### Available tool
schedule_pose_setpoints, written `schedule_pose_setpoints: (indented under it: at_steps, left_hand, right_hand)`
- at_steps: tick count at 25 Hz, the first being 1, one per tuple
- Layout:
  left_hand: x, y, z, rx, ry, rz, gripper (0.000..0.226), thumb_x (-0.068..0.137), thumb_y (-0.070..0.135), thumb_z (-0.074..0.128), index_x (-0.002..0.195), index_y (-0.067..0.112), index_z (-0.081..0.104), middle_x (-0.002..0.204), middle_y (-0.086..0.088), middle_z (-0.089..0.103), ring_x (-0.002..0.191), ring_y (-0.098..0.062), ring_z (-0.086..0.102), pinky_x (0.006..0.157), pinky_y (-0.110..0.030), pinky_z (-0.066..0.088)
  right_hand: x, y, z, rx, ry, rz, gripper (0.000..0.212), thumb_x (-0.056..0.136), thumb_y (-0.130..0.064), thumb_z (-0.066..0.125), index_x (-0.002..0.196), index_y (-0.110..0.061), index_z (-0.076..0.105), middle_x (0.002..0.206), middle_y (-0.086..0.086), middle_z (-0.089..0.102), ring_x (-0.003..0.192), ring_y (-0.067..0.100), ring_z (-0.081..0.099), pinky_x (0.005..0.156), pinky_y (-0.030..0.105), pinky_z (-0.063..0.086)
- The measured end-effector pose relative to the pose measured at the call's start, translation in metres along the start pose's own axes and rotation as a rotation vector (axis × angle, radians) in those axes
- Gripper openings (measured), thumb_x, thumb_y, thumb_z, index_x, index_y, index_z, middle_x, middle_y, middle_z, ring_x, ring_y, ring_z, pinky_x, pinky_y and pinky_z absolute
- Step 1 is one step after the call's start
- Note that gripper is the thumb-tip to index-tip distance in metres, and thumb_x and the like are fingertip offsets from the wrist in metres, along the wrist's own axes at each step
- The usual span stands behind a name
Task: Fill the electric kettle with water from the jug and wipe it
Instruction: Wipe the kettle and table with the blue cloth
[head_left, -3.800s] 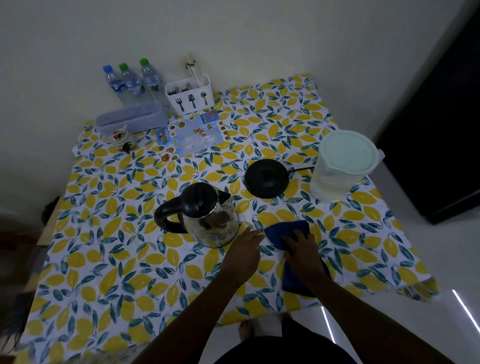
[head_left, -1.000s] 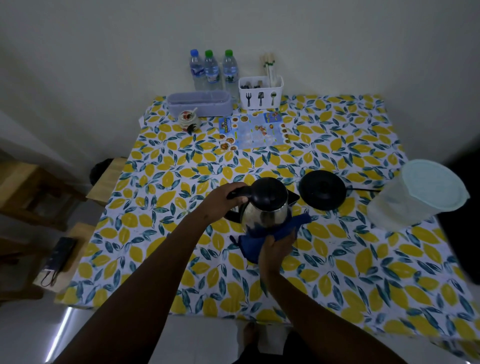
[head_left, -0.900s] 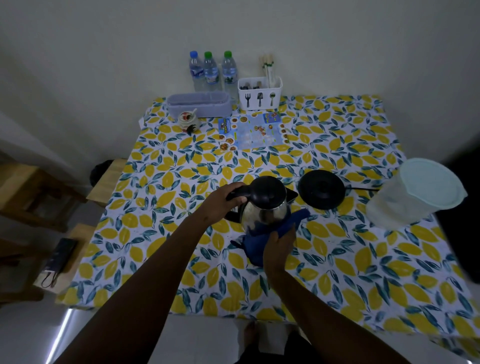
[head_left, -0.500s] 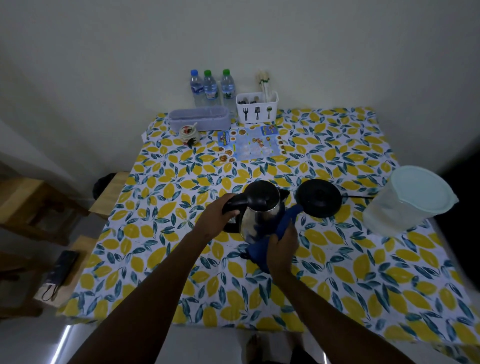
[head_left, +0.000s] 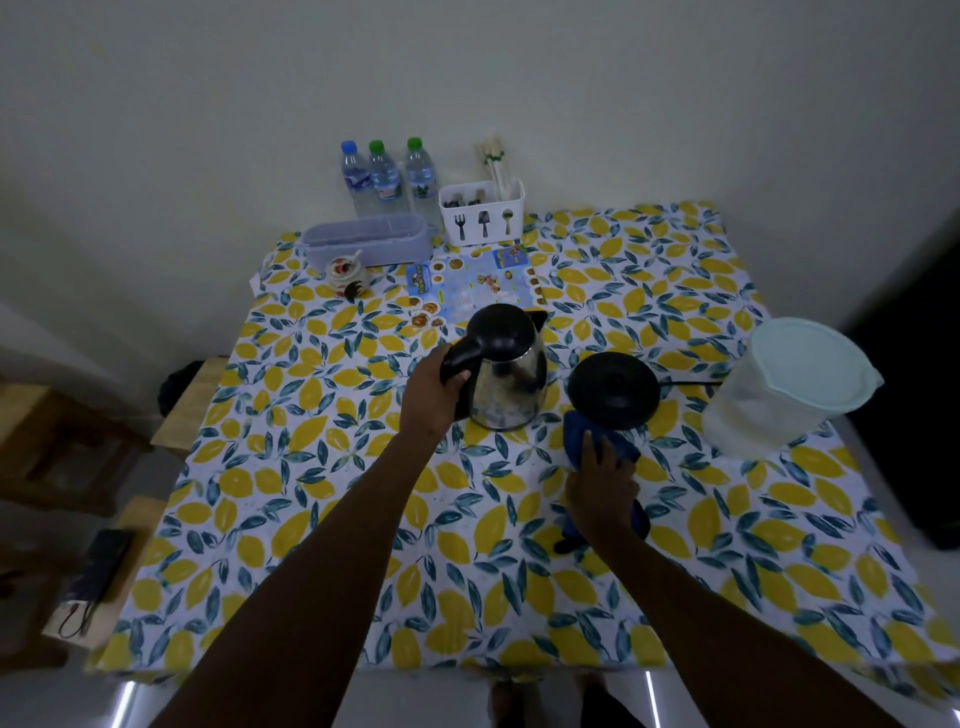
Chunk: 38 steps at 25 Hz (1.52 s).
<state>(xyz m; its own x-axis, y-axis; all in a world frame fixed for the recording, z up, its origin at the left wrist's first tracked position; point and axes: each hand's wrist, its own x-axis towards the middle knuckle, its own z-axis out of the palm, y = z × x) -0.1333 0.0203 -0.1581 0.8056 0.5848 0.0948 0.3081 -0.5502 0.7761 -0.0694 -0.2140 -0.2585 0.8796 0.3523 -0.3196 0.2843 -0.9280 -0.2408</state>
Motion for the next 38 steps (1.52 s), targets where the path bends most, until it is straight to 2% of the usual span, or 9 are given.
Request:
schedule_pose_setpoints:
  at_steps: [3,6,9,12,19,24,30,33,38]
  left_hand:
    - [0.012,-0.004,0.006,0.009,0.005,-0.041,0.027,0.096,0.018,0.053,0.122,0.01,0.053,0.112,-0.016,0.063,0.101,-0.035,0.058,0.076,-0.033,0.037]
    - [0.016,-0.011,0.003,0.055,-0.018,-0.069,0.034,0.095,0.014,0.053,0.128,0.008,0.047,0.116,-0.018,0.061,0.104,-0.034,0.058,0.076,-0.032,0.037]
    - [-0.006,-0.043,0.004,0.109,-0.116,-0.164,0.061,0.092,0.009,0.058,0.144,0.007,0.028,0.143,-0.017,0.046,0.127,-0.033,0.047,0.095,-0.039,0.043]
    - [-0.057,-0.095,0.012,0.348,-0.377,-0.344,0.076,0.092,0.02,0.06,0.151,0.012,0.013,0.16,-0.011,0.018,0.146,-0.031,0.019,0.116,-0.046,0.027]
    - [-0.158,-0.148,0.01,0.576,-0.388,-0.535,0.079,0.091,0.047,0.054,0.151,0.02,0.011,0.163,-0.003,-0.003,0.149,-0.032,-0.002,0.116,-0.055,0.02]
    - [-0.163,-0.155,0.004,0.553,-0.533,-0.529,0.088,0.09,0.052,0.052,0.152,0.023,-0.004,0.161,-0.001,-0.018,0.147,-0.032,-0.015,0.116,-0.059,0.012]
    - [-0.162,-0.156,0.002,0.525,-0.547,-0.52,0.092,0.089,0.05,0.056,0.151,0.022,-0.006,0.16,-0.001,-0.019,0.147,-0.032,-0.016,0.116,-0.06,0.01]
    - [-0.162,-0.159,0.003,0.522,-0.545,-0.518,0.092,0.088,0.05,0.057,0.151,0.023,-0.005,0.16,-0.001,-0.019,0.147,-0.032,-0.016,0.115,-0.061,0.01]
    - [-0.161,-0.155,0.001,0.527,-0.567,-0.512,0.092,0.089,0.049,0.057,0.152,0.023,-0.005,0.16,-0.002,-0.019,0.147,-0.033,-0.016,0.115,-0.062,0.011]
  right_hand:
    - [0.022,-0.005,0.013,-0.01,-0.19,0.01,0.072,0.094,-0.05,0.038,0.15,-0.034,-0.005,0.161,0.006,-0.009,0.142,0.045,0.005,0.109,0.06,0.023]
    - [0.028,-0.004,0.027,-0.073,-0.174,0.005,0.069,0.093,-0.061,0.027,0.149,-0.039,-0.008,0.16,0.004,-0.016,0.143,0.044,-0.002,0.108,0.061,0.021]
    - [0.027,-0.004,0.035,-0.062,-0.068,0.011,0.06,0.096,-0.055,0.025,0.149,-0.04,0.001,0.162,0.003,-0.006,0.143,0.043,0.005,0.108,0.063,0.024]
    - [0.019,-0.017,0.042,-0.088,-0.037,-0.067,0.056,0.098,-0.05,0.026,0.149,-0.041,0.006,0.162,0.002,-0.001,0.142,0.044,0.009,0.105,0.064,0.027]
    - [-0.016,-0.101,0.077,-0.202,-0.109,-0.456,0.052,0.098,-0.043,0.033,0.148,-0.04,0.018,0.162,0.003,0.004,0.142,0.044,0.011,0.104,0.064,0.026]
    - [-0.029,-0.039,0.077,-0.306,-0.11,-0.789,0.053,0.089,-0.039,0.052,0.14,-0.038,0.039,0.153,0.003,0.037,0.126,0.044,0.042,0.083,0.058,0.048]
    - [0.002,-0.075,0.057,-0.173,0.0,-0.284,0.052,0.097,-0.037,0.038,0.147,-0.035,0.024,0.161,0.003,0.013,0.135,0.044,0.022,0.102,0.059,0.033]
    - [-0.042,-0.101,0.081,-0.219,-0.019,-0.548,0.057,0.089,-0.033,0.054,0.143,-0.034,0.035,0.157,0.003,0.026,0.127,0.046,0.036,0.093,0.06,0.041]
    - [-0.059,-0.012,0.084,-0.364,-0.058,-0.968,0.057,0.083,-0.036,0.059,0.138,-0.034,0.044,0.15,-0.001,0.041,0.116,0.043,0.052,0.073,0.053,0.051]
